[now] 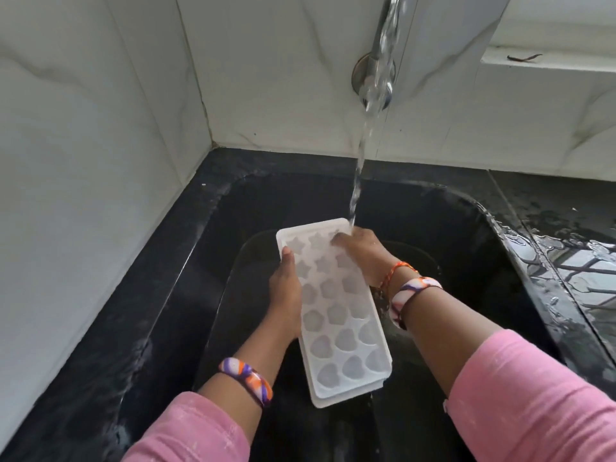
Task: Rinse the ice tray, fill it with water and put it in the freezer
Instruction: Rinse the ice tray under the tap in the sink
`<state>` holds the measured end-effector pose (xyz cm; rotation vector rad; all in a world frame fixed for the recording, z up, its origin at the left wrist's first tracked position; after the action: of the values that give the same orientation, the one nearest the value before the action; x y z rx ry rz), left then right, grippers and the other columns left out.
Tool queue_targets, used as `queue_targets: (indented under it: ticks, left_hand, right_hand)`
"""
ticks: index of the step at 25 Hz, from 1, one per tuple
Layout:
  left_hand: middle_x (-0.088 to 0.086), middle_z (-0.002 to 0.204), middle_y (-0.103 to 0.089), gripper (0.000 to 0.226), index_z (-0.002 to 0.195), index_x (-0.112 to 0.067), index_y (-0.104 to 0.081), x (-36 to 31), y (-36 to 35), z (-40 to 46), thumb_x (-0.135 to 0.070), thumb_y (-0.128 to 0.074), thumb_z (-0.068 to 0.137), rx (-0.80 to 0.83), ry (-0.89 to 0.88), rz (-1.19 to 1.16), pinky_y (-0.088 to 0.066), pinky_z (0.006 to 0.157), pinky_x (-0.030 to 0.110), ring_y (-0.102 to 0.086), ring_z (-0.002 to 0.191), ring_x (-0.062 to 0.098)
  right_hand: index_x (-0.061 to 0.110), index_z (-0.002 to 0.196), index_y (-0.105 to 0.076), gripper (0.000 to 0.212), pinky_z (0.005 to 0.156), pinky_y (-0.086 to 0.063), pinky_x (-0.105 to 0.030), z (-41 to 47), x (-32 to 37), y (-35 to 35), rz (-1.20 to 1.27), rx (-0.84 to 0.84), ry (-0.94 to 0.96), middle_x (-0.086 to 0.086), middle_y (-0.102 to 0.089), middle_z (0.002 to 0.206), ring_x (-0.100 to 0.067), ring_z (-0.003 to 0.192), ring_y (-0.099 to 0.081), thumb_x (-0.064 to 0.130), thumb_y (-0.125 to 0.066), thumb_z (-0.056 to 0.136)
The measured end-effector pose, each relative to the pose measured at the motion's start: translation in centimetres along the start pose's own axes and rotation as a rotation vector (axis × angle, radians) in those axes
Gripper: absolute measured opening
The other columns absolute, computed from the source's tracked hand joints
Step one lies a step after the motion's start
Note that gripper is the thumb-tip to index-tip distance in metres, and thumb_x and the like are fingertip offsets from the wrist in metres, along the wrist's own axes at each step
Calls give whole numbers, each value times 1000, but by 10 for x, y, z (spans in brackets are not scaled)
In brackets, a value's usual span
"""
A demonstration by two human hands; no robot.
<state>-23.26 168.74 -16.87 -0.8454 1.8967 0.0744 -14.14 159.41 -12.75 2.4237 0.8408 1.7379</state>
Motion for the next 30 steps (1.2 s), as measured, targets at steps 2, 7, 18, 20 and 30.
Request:
queue_targets:
  ticks: [2, 7, 18, 20, 30]
  left_hand:
    - [11, 100, -69, 50, 106, -12, -63, 3, 4, 0, -51, -35, 96, -77, -34, 87, -55, 80, 40, -66, 91, 28]
    - [10, 97, -70, 51, 104, -12, -64, 0, 7, -1, -52, -34, 96, -106, -53, 98, -54, 87, 43, -67, 93, 30]
    - [10, 99, -69, 43, 88, -20, -62, -3, 7, 18, -51, -33, 96, 15, -88, 142, -54, 90, 44, -66, 97, 29]
    - [11, 104, -68, 42, 89, -21, -61, -2, 2, 20, -51, -33, 96, 34, -83, 162, -53, 90, 44, -66, 98, 29]
    - [10, 107, -69, 42, 91, -23, -63, 1, 0, 23, -52, -32, 96, 20, -79, 191, -53, 92, 44, -66, 100, 27]
  right_hand:
    - [9, 114, -56, 27, 74, -56, -30, 3, 3, 4, -420, -29, 71, -13, -63, 104, -26, 89, -64, 22, -51, 91]
    - [11, 128, -44, 35, 85, -52, -37, -2, 2, -15, -292, -113, 136, -16, -58, 115, -30, 98, -60, 23, -45, 95]
    - [11, 94, -58, 15, 54, -49, -21, 8, -10, -4, -39, 48, 41, -2, -58, 76, -19, 69, -58, 11, -43, 91]
    - [9, 110, -59, 25, 70, -52, -31, 19, -5, 5, -230, -65, 52, -3, -58, 89, -24, 83, -58, 14, -47, 89]
    - [12, 102, -54, 14, 62, -54, -35, 29, -3, -2, -103, -181, 26, -5, -57, 87, -23, 77, -59, 12, -48, 89]
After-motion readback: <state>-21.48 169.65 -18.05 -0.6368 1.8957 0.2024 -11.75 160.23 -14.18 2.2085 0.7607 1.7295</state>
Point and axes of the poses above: each hand's wrist, its own z-axis towards the middle knuckle, its own y-axis out of the back of the hand, x = y × z, the point moved 1 cm from there along z, towards the middle knuckle
